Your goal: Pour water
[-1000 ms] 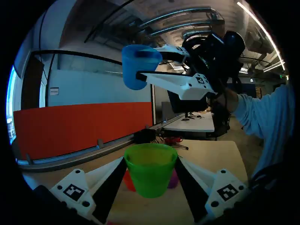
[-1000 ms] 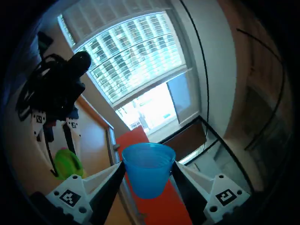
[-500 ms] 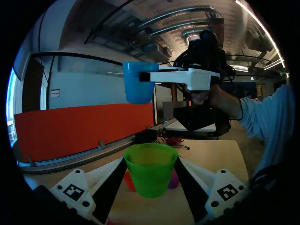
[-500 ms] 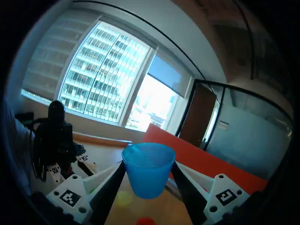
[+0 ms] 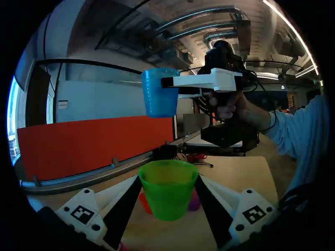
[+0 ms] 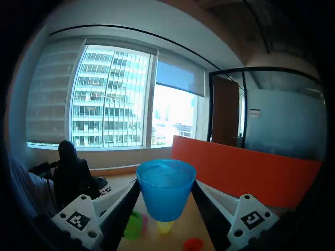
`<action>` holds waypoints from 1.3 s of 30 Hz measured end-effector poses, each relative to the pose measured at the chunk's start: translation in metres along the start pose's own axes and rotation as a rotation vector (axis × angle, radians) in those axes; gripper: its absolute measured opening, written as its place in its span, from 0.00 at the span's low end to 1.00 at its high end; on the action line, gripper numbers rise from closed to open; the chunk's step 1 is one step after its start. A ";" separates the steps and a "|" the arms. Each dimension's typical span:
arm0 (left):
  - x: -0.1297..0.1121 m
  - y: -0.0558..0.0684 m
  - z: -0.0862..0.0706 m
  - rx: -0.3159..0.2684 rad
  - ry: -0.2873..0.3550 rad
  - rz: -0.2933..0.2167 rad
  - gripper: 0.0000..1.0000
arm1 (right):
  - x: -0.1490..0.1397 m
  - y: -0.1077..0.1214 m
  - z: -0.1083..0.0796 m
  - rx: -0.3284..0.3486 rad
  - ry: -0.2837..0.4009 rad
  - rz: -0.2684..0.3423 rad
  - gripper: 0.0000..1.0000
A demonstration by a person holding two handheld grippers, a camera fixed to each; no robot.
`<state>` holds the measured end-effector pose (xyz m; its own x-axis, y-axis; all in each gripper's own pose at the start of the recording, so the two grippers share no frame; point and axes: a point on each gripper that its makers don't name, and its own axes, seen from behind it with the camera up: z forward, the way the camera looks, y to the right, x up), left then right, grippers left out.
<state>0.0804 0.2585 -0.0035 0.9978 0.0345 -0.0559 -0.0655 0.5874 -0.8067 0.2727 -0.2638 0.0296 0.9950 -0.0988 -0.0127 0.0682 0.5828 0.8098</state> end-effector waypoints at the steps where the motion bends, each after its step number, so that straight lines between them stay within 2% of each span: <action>1: 0.000 0.000 0.000 0.002 -0.001 0.001 0.87 | 0.000 0.001 -0.001 -0.002 -0.001 -0.003 0.88; 9: -0.001 -0.004 -0.004 0.018 -0.007 0.003 0.87 | -0.004 0.009 -0.010 -0.025 -0.008 -0.013 0.88; 24: -0.009 -0.015 -0.019 0.055 -0.033 -0.001 0.87 | -0.016 0.025 -0.043 -0.069 -0.007 -0.009 0.88; 30: -0.009 -0.019 -0.020 0.059 -0.043 0.003 0.87 | -0.020 0.025 -0.050 -0.070 -0.005 -0.005 0.89; 39: -0.020 -0.016 -0.022 0.053 -0.080 0.009 0.87 | -0.036 0.017 -0.053 -0.044 -0.022 0.015 0.89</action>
<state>0.0618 0.2310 -0.0023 0.9946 0.1029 -0.0141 -0.0759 0.6285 -0.7741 0.2417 -0.2075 0.0131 0.9941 -0.1075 0.0124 0.0572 0.6194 0.7830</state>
